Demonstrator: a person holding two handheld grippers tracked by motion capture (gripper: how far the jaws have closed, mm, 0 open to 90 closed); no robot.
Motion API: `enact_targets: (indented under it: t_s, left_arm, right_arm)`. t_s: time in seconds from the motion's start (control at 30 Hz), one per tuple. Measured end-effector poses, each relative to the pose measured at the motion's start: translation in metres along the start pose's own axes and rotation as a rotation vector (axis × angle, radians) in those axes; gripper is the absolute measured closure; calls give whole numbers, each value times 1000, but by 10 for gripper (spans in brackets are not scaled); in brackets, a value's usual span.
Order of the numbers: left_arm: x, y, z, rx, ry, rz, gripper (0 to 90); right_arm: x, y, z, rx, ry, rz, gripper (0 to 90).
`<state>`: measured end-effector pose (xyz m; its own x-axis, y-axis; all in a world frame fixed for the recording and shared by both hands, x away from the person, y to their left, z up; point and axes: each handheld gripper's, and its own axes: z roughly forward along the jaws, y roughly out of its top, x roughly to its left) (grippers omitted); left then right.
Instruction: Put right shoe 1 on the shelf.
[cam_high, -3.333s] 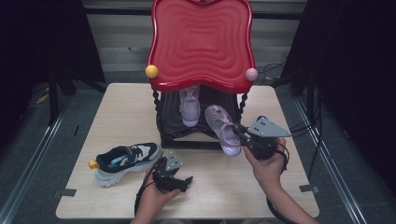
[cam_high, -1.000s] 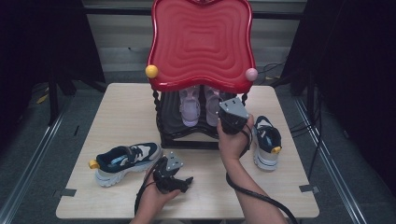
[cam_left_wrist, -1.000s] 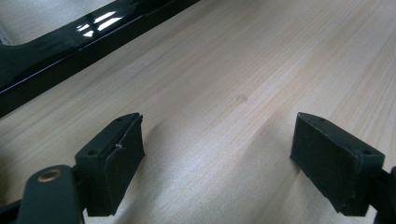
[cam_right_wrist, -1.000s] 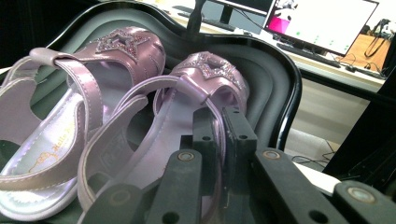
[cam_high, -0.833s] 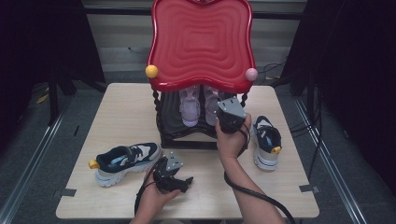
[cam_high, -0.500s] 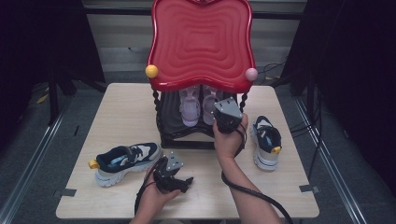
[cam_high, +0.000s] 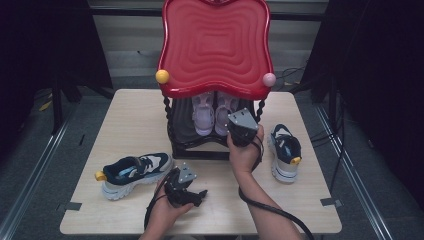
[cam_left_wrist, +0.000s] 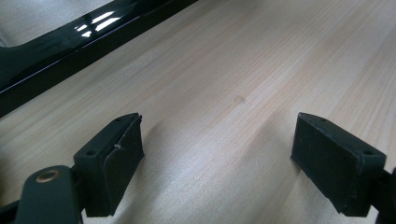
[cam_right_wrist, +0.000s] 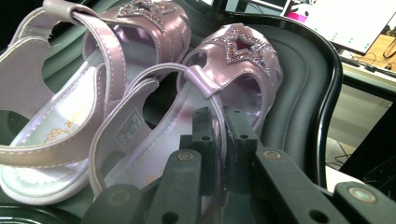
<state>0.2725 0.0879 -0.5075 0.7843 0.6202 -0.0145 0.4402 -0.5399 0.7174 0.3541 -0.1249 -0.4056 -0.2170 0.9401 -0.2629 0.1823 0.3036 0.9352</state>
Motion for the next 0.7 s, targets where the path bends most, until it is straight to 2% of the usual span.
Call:
enact_targets:
  t_s: [0.4, 0.57, 0.7]
  left_arm:
    - [0, 0, 0, 1, -3, -5, 158]
    - [-1, 0, 1, -8, -6, -7, 157]
    - [-1, 0, 1, -6, -6, -7, 158]
  right_arm:
    - [-2, -1, -3, 14, 40, -40, 836]
    - [-3, 0, -4, 19, 44, -52, 764]
    - [-6, 2, -7, 3, 49, -55, 685]
